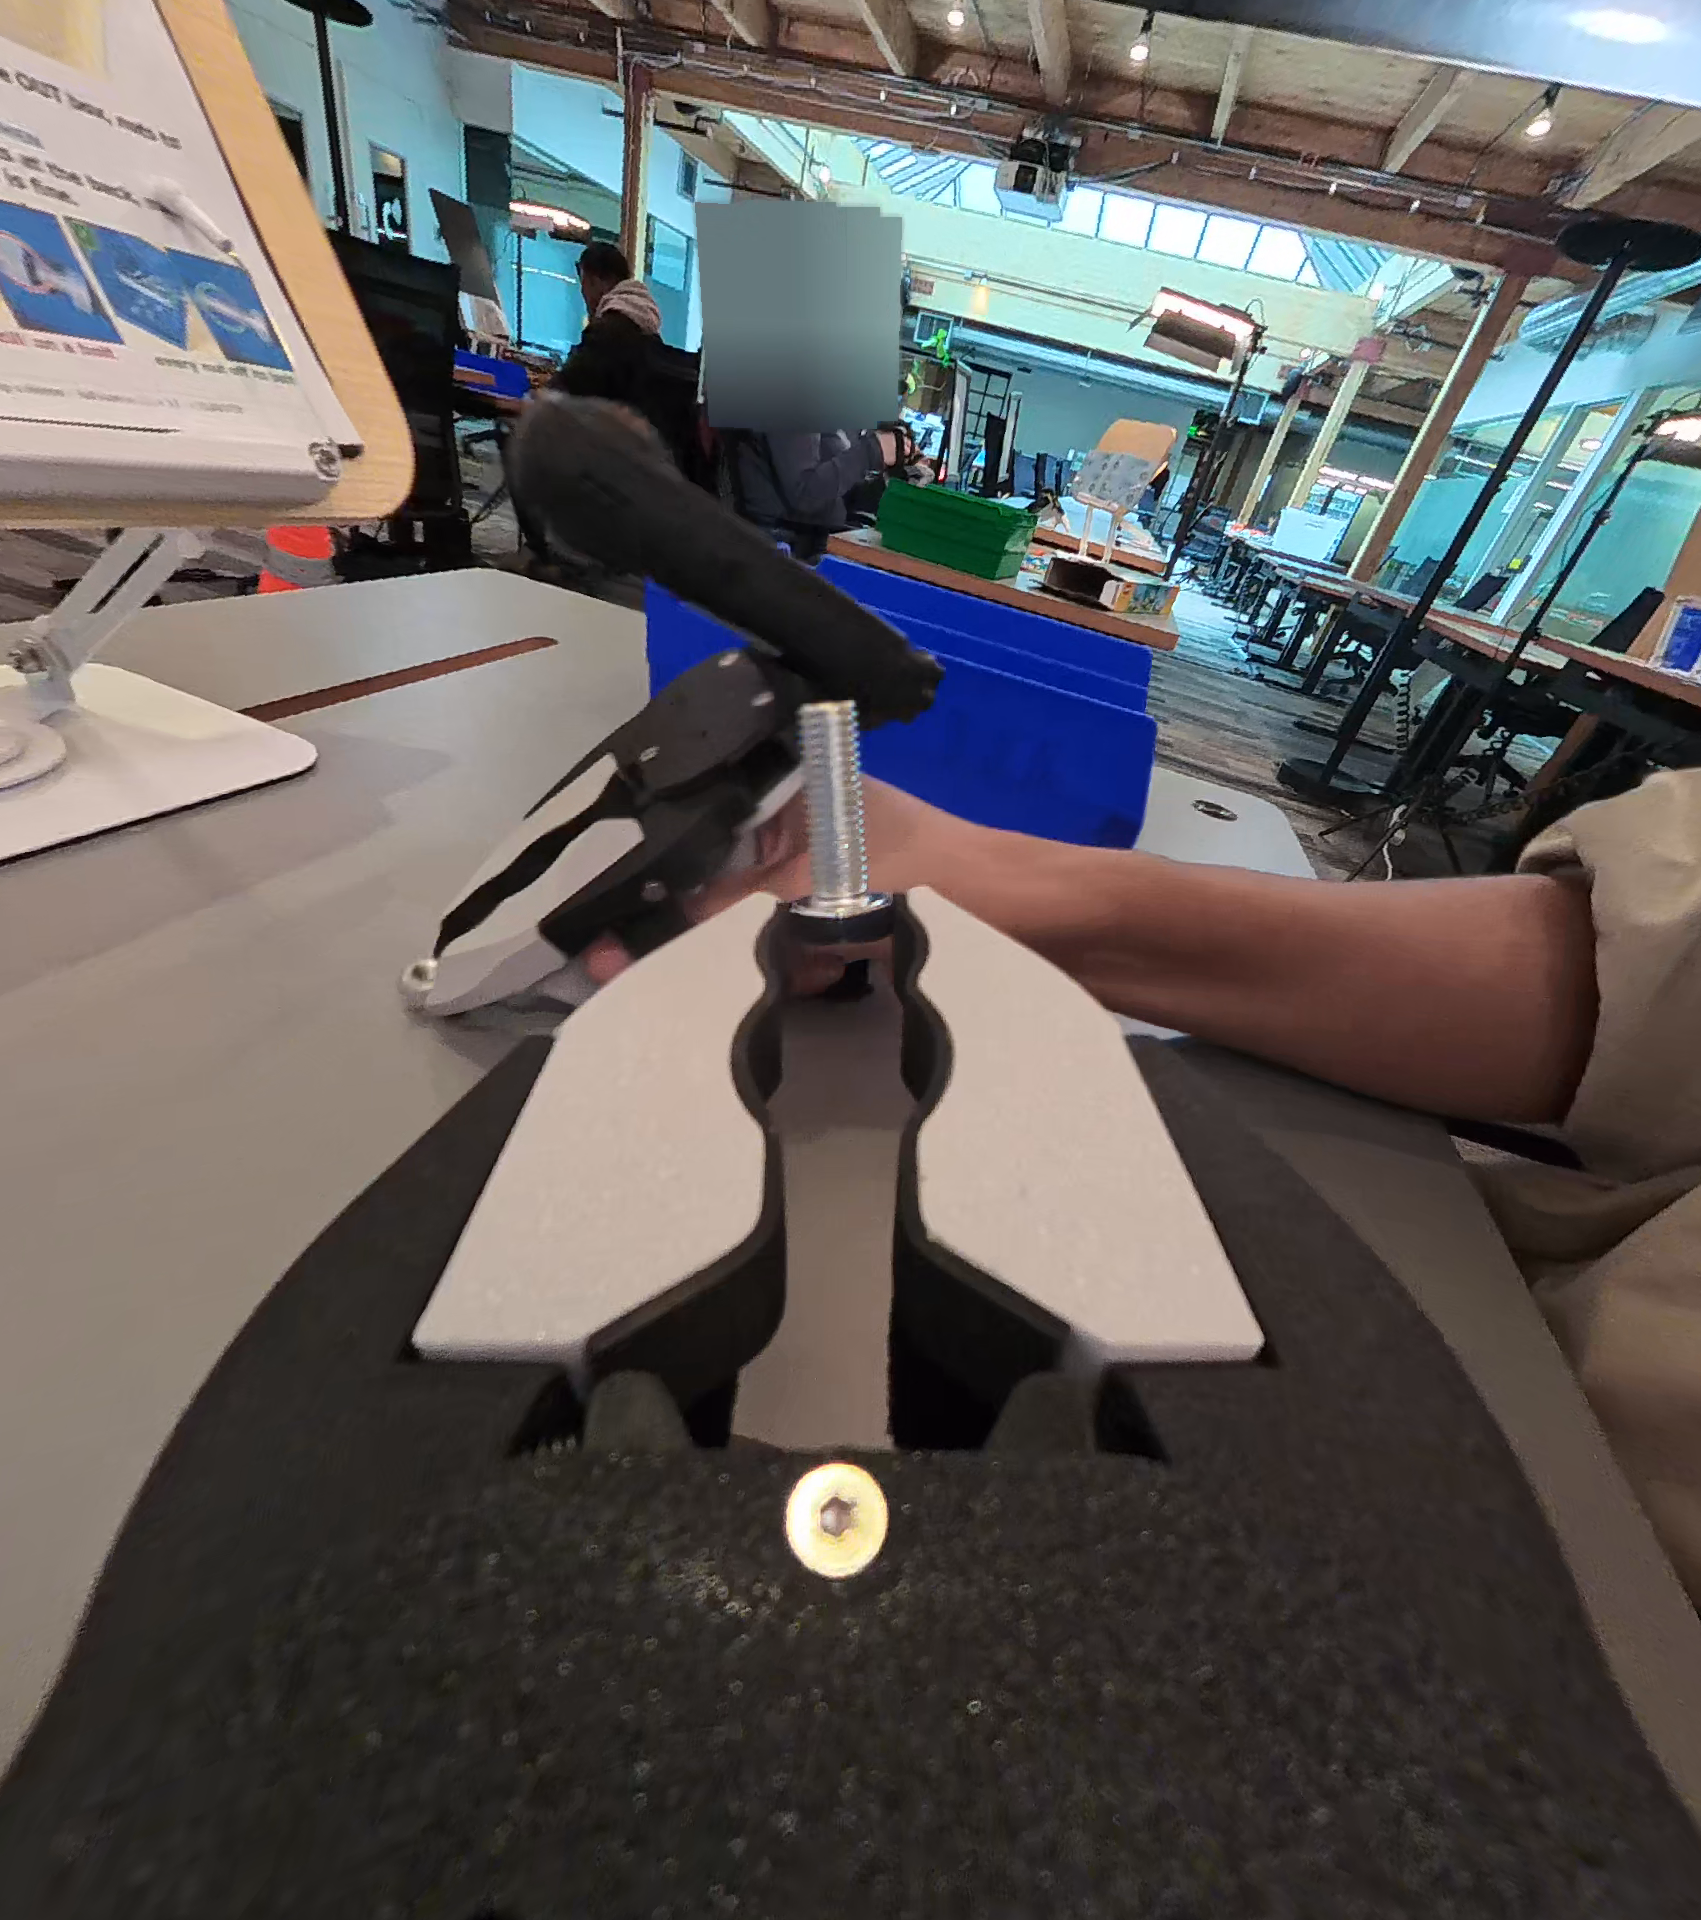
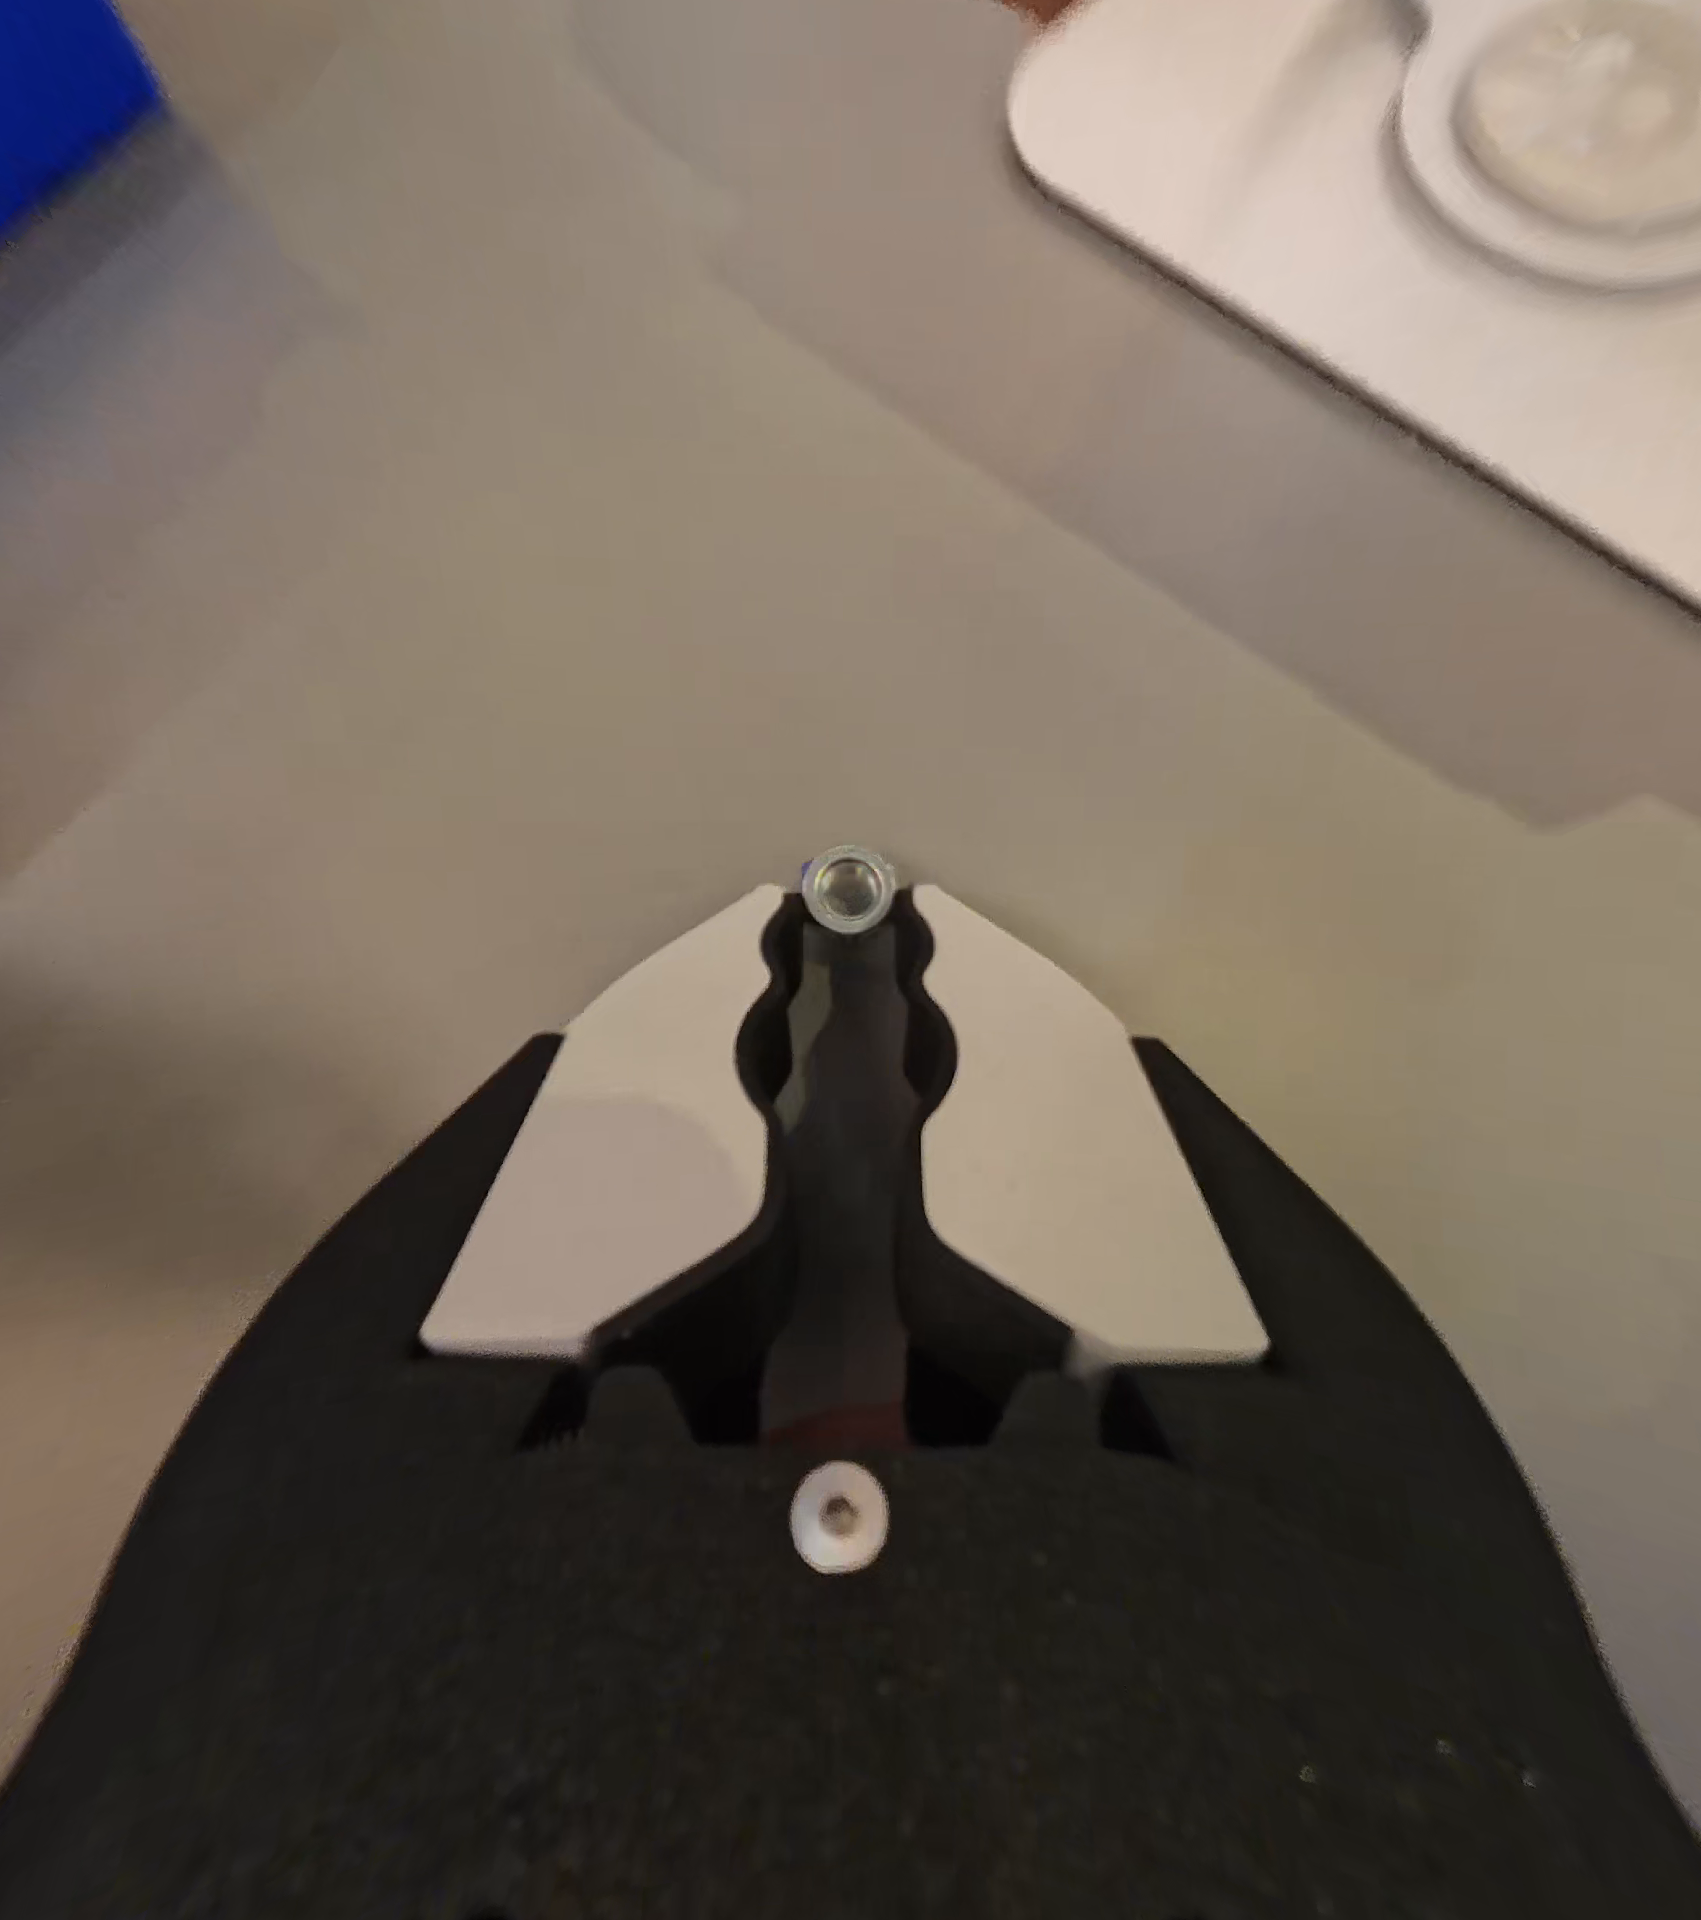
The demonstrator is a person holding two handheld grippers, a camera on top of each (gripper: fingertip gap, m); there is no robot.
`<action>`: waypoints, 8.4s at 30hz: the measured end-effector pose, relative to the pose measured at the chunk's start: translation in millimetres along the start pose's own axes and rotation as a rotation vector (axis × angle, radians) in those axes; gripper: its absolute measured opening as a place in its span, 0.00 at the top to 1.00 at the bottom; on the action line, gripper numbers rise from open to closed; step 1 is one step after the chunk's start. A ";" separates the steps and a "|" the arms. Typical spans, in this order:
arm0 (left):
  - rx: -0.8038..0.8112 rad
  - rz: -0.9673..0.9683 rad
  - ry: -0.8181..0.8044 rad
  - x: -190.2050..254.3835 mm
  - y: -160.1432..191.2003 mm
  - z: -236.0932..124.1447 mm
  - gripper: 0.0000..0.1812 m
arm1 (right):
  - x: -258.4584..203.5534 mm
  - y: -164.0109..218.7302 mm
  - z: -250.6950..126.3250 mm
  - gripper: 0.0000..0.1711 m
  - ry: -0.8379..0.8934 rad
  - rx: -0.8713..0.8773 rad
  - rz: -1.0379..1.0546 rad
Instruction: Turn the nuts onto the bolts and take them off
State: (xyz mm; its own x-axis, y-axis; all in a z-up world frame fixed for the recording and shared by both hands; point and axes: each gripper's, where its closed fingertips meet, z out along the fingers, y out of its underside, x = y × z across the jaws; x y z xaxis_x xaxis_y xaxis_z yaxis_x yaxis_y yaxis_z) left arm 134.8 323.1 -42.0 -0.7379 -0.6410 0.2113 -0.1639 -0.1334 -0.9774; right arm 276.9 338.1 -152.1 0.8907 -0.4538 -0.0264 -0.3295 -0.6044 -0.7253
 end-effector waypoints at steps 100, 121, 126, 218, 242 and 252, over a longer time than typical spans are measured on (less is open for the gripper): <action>-0.122 0.010 -0.030 -0.3 7.7 -0.1 0.90 | -124.5 -37.4 -150.6 0.76 -0.742 0.396 -0.288; -0.085 -0.005 0.036 8.5 -1.2 -2.8 0.90 | -136.6 -47.1 -154.4 0.71 -0.769 0.472 -0.266; -0.132 0.021 0.067 18.4 9.7 4.7 0.90 | -150.9 -41.7 -152.4 0.71 -0.812 0.452 -0.290; 0.084 -0.207 0.091 -4.1 -28.6 -18.7 0.90 | -158.3 -63.8 -158.8 0.55 -0.805 0.588 -0.177; -0.074 0.006 0.006 2.2 -11.0 -9.4 0.90 | -116.4 -36.7 -154.7 0.67 -0.656 0.407 -0.342; -0.300 0.261 -0.014 14.7 21.8 0.4 0.90 | -132.4 -11.4 -137.4 0.71 -0.596 0.272 -0.525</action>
State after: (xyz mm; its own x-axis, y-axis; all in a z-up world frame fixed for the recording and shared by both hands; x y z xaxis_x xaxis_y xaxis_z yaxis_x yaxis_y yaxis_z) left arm 120.6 310.4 -60.2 -0.7711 -0.6350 -0.0463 -0.1578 0.2610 -0.9523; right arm 119.6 315.1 -45.8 0.9488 0.3107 0.0568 0.1928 -0.4271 -0.8834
